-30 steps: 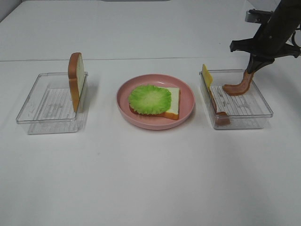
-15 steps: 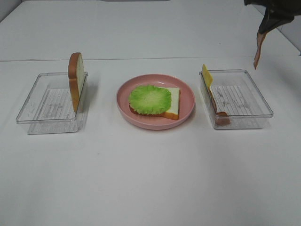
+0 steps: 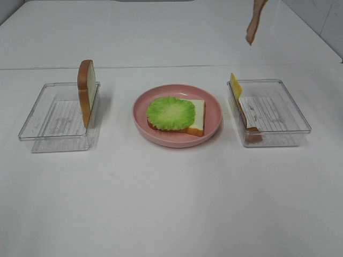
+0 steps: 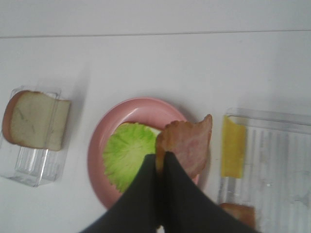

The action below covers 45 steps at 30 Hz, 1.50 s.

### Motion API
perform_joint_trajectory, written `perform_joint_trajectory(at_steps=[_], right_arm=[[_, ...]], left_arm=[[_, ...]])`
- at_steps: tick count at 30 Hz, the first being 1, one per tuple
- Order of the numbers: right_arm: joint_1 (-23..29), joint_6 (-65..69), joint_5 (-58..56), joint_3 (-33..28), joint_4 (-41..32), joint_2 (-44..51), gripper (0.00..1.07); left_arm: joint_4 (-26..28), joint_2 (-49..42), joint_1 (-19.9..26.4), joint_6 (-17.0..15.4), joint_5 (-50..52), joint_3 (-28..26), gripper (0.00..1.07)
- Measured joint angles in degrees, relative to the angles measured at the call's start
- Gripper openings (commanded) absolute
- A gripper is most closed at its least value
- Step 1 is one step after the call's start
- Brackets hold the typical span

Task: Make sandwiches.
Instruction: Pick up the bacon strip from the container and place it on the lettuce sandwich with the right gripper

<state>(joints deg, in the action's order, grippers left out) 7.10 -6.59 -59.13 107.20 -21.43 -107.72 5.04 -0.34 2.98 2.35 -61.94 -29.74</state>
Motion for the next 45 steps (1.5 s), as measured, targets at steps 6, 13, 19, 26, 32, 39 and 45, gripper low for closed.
perform_joint_trajectory(at_steps=[6,13,19,26,32,39,45], right_arm=[[9.28,0.00,1.95,-0.11,-2.01,-4.64,0.00],[15.18,0.00,5.10,-0.11,-3.67,-10.20,0.00],[19.02,0.00,7.68,-0.11,-5.21,-14.90,0.00],[19.71,-0.06,9.17,-0.11,-8.42,-19.19,0.00],[19.71,-0.06,11.00,-0.11,-4.70,-19.54,0.00],[19.71,0.17,11.29,-0.11,2.92,-19.54,0.00],[19.71,1.72,11.29,-0.11,6.82,-19.54,0.00]], left_arm=[[0.06,0.00,0.00,0.00,0.00,0.00,0.98],[0.06,0.00,0.00,0.00,0.00,0.00,0.98],[0.11,0.00,0.00,0.00,0.00,0.00,0.98],[0.17,0.00,0.00,0.00,0.00,0.00,0.98],[0.17,0.00,0.00,0.00,0.00,0.00,0.98],[0.17,0.00,0.00,0.00,0.06,0.00,0.98],[0.17,0.00,0.00,0.00,0.06,0.00,0.98]])
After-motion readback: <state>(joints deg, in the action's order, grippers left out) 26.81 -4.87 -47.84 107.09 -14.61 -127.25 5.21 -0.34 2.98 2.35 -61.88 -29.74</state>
